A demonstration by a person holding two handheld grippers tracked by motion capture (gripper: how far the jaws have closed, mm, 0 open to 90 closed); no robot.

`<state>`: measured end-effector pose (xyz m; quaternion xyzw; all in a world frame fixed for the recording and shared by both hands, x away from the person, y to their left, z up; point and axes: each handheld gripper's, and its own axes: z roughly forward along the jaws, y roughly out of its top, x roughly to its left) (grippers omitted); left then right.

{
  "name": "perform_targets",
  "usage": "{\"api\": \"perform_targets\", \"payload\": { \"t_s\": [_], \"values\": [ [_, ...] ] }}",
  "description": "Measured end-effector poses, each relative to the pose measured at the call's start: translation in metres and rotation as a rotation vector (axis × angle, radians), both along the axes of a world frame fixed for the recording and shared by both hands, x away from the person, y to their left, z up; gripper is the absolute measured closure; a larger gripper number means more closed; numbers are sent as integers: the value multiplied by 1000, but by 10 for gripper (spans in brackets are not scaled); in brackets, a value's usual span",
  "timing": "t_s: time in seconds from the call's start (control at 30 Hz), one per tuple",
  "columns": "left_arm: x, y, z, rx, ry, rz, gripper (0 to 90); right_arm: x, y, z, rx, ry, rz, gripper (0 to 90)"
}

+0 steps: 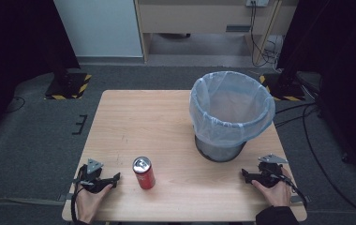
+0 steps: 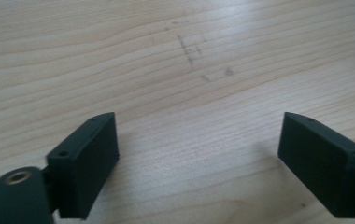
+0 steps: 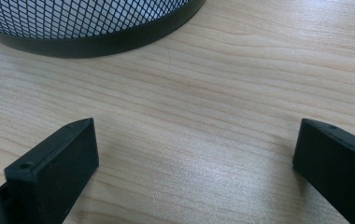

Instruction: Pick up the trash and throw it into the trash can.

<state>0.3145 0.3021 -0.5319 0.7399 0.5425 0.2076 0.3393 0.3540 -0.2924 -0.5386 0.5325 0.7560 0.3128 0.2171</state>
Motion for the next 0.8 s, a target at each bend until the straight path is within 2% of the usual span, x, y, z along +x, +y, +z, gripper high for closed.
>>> {"api": "perform_targets", "payload": {
  "t_s": [0.03, 0.07, 0.1, 0.13, 0.2, 0.23, 0.27, 0.33, 0.5, 0.63, 0.73, 0.8],
  "values": [
    [-2, 1, 3, -12, -12, 5, 153, 0, 0, 0, 0, 0, 0, 5],
    [-6, 1, 8, -15, -40, 0, 152, 0, -1, 0, 5, -1, 5, 7],
    [-6, 1, 8, -15, -40, 0, 152, 0, -1, 0, 6, 0, 4, 7],
    [-11, 1, 16, -17, -84, -4, 152, 0, -2, 0, 2, -2, 11, 7],
    [-15, 1, 24, -20, -139, -5, 148, -1, -2, 0, 4, -1, 11, 7],
    [-17, 0, 28, -28, -161, -7, 151, -1, -3, 0, 2, -2, 14, 7],
    [-17, 0, 28, -28, -161, -7, 156, -1, -3, 0, 4, 3, 12, 7],
    [-22, -1, 35, -52, -209, -14, 156, -1, -3, 0, 4, 2, 12, 7],
    [-26, -4, 40, -64, -238, -25, 176, 0, -4, 0, 0, -1, 17, 7],
    [-32, -8, 49, -97, -283, -40, 178, 0, -4, 0, -1, -1, 18, 6],
    [-38, -14, 58, -131, -335, -56, 179, 0, -4, 0, -1, -1, 19, 6],
    [-40, -16, 61, -140, -348, -61, 180, 0, -4, 0, -1, -1, 19, 6]
  ]
}}
